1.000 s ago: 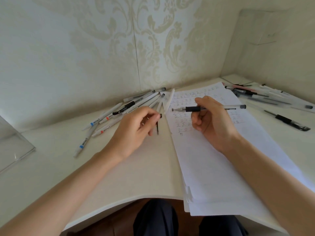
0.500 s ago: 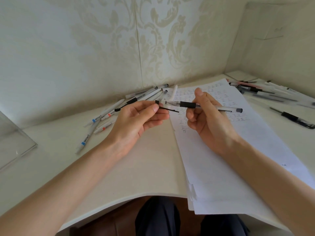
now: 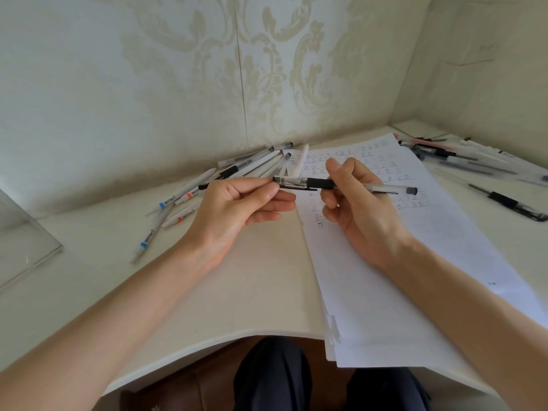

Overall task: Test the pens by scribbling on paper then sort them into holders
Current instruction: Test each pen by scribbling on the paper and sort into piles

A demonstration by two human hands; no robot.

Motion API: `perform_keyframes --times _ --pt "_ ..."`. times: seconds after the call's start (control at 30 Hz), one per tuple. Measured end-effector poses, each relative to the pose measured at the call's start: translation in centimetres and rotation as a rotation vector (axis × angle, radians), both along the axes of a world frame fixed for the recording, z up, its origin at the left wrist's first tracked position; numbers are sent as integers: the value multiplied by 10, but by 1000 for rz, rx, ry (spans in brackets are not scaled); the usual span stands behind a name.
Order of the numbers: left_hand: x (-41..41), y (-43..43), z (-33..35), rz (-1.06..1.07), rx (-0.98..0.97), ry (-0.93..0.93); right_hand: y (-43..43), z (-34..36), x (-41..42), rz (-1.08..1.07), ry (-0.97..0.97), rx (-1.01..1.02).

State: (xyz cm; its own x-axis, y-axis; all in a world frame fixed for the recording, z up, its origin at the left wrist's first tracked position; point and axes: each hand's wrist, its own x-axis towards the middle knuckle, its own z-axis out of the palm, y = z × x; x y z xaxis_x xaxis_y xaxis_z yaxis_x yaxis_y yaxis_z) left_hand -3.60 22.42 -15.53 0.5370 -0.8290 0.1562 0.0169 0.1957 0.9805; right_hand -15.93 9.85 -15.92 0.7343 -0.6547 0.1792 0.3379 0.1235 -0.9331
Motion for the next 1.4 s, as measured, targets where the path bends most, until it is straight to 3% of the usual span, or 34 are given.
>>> perform_keyframes --times 0.3,0.5,0.67,0.8,0.9,1.13,1.2,1.3,1.4 --pt "-8 -3 -6 0 64 -166 4 -6 5 -109 17 -138" --pt "-2 0 1 31 76 -223 0 2 2 -17 44 46" --pt "7 1 3 52 74 -365 -1 2 -1 81 180 5" --pt "39 5 5 410 8 -309 -5 4 -2 99 133 93" --pt "68 16 -1 663 131 -533 -9 3 -2 -8 154 42" --pt "66 13 -11 807 471 -1044 -4 5 -5 -41 262 -160" --pt "52 4 -7 728 395 -1127 -10 12 -12 -85 310 -283" --pt "18 -15 -3 429 288 -1182 -36 25 -31 -337 443 -571" --pt "-20 -44 3 133 268 -1105 -76 28 -64 -646 822 -900"
